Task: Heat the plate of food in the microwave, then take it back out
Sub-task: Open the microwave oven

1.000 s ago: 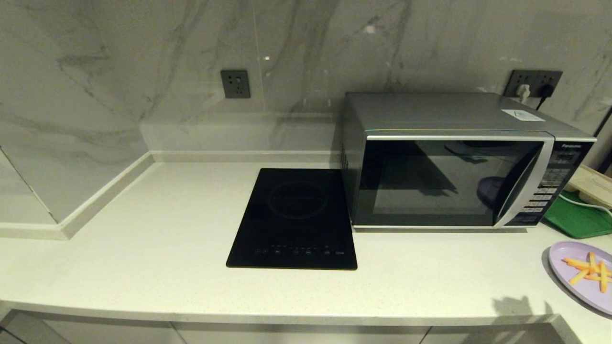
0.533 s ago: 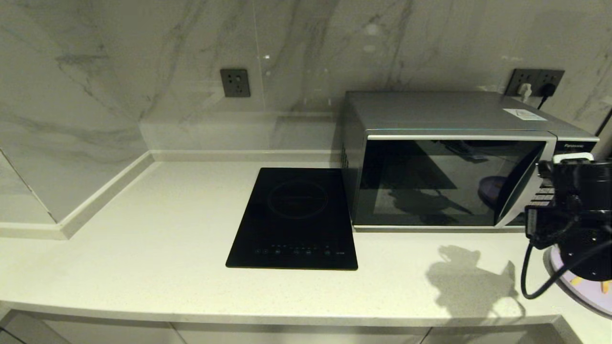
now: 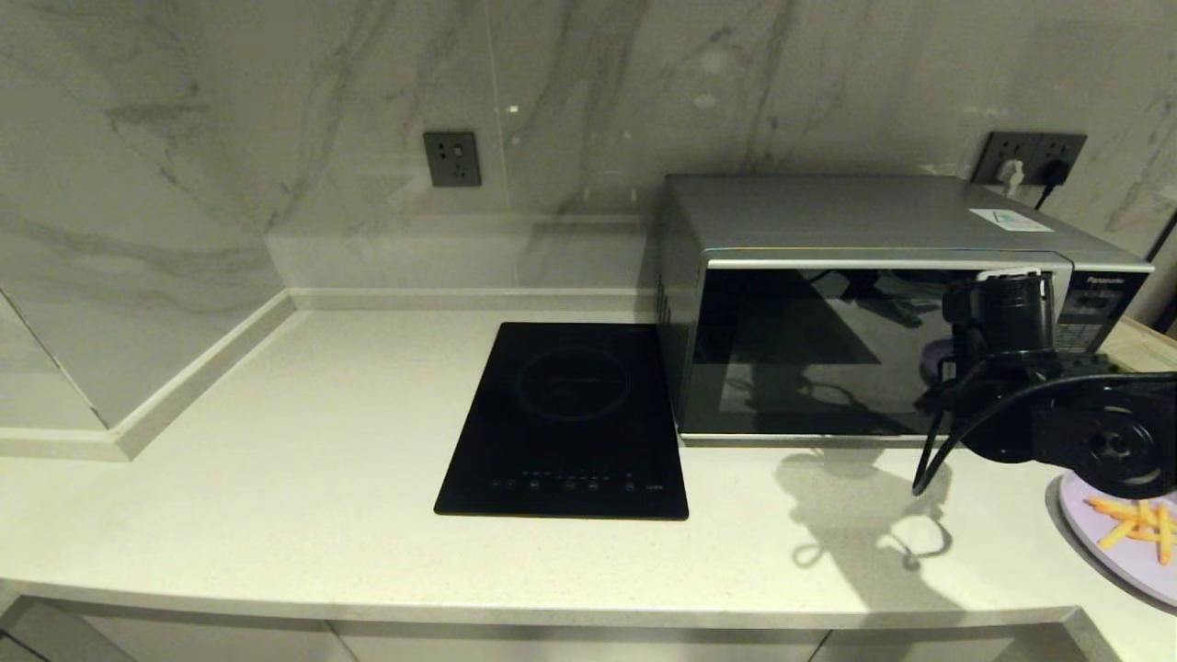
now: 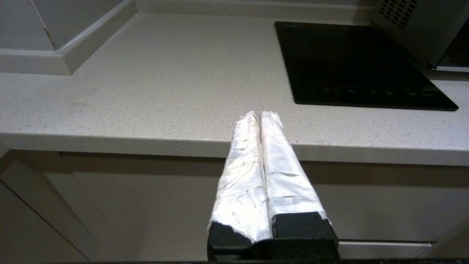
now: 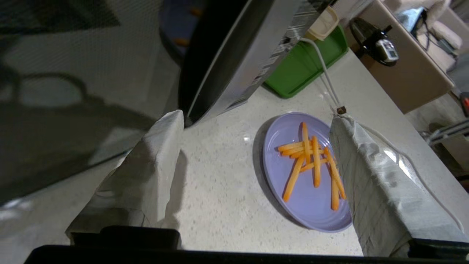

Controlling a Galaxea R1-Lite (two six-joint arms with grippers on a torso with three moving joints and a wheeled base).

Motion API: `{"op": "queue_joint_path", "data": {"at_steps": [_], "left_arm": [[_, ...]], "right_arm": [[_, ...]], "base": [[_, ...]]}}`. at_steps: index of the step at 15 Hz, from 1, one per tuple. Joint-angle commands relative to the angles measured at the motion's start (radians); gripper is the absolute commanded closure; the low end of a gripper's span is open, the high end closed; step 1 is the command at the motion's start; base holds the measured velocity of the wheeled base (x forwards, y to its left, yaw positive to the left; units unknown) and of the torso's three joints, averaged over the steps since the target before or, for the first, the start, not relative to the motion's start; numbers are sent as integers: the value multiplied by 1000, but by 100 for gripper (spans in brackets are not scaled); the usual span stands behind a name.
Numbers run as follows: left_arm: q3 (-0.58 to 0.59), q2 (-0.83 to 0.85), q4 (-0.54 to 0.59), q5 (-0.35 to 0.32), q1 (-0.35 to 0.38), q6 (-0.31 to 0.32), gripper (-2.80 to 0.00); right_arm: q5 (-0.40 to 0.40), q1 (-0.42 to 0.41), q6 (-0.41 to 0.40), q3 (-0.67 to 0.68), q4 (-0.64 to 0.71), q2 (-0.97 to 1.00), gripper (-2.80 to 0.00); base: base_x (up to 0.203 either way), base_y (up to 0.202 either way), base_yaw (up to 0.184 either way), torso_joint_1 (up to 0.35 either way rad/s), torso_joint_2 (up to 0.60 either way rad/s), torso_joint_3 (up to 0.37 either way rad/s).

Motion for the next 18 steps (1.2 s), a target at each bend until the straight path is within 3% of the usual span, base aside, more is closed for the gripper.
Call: {"op": "queue_joint_path", "data": {"at_steps": [1,18], "left_arm": [[0,0,0,0,0,-1,0],[0,0,0,0,0,-1,0]], "right_arm": [[-6,-35,0,-42,-1,45,-280],[17,-182,15,-133,-26,145,-280]], "base": [[0,0,0,0,0,0],[0,0,0,0,0,0]]}}
